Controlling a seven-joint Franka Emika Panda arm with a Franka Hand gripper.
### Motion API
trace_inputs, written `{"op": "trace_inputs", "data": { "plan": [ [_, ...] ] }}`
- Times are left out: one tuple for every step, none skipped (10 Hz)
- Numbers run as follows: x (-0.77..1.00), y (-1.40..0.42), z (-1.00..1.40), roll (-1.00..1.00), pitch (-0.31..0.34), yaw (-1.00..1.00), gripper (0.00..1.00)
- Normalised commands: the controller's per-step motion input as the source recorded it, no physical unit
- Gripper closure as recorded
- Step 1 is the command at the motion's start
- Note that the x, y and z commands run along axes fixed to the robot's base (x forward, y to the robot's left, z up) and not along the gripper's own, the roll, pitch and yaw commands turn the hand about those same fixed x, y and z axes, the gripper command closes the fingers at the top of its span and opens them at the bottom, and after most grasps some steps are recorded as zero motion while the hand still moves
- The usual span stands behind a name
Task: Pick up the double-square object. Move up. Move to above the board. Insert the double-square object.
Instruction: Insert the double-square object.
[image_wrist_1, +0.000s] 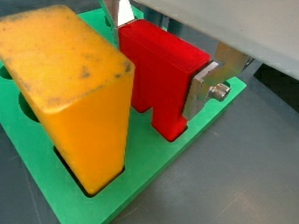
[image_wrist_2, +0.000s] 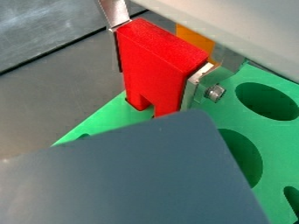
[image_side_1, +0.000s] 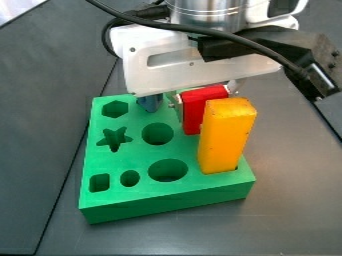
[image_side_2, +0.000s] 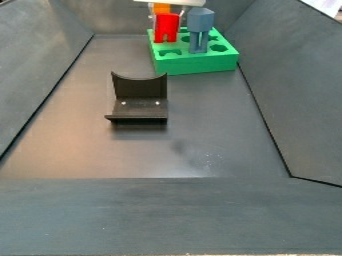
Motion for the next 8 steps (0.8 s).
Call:
{"op": "trace_inputs", "data": {
  "plan": [
    [0.35,-0.04,-0.76,0.06,0.209,-0.17,1.00],
    [0.61,0.00,-0.69,0.00,0.277,-0.06,1.00],
    [0.53,0.00,-0.63,0.00,0.303,-0.17,1.00],
    [0.53,0.08,-0.59,-0.04,0.291,-0.33,1.00],
    [0.52,0.11,-0.59,-0.03,0.299,-0.34,1.00],
    [0.44,0.14,-0.58,-0.03,0.171,0.00,1.00],
    [0.00,-0.05,0.00,0.04,0.016,0.00,1.00],
    [0.01,0.00,0.00,0.02,0.010,0.00,1.00]
  ]
}}
